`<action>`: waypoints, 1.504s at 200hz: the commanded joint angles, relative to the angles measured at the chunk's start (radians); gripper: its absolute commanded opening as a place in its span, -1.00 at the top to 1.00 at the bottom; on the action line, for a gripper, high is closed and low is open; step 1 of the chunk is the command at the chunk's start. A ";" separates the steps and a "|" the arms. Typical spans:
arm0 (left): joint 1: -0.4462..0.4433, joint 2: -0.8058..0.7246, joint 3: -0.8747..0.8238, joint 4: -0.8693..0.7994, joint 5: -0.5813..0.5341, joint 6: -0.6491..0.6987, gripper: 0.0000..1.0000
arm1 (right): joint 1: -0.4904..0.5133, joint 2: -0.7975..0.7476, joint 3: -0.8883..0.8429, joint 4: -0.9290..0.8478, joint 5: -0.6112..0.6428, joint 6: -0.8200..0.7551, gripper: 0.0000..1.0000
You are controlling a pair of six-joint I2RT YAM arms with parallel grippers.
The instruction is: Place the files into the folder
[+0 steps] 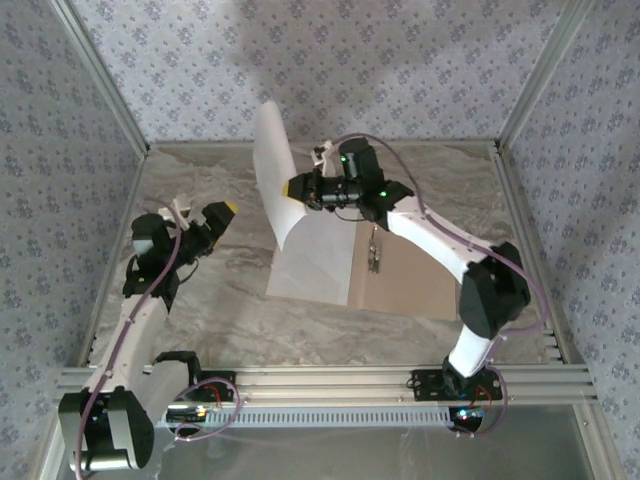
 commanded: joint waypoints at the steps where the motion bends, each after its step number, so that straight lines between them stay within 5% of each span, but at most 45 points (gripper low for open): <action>1: -0.069 0.001 0.052 0.113 -0.030 -0.028 -1.00 | -0.006 -0.107 -0.035 0.033 -0.031 -0.009 0.57; 82: -0.264 0.089 0.121 0.375 -0.020 -0.151 -1.00 | -0.005 -0.309 -0.129 0.059 -0.036 -0.006 0.56; 134: -0.333 0.104 0.188 0.368 0.007 -0.153 -0.89 | -0.018 -0.361 -0.185 0.043 -0.023 -0.023 0.55; 227: -0.339 0.025 0.175 0.326 -0.015 -0.142 -0.31 | -0.051 -0.393 -0.236 0.033 0.002 -0.040 0.55; 301: -0.341 -0.012 0.195 0.254 -0.030 -0.108 0.66 | -0.055 -0.397 -0.280 0.061 -0.024 -0.034 0.44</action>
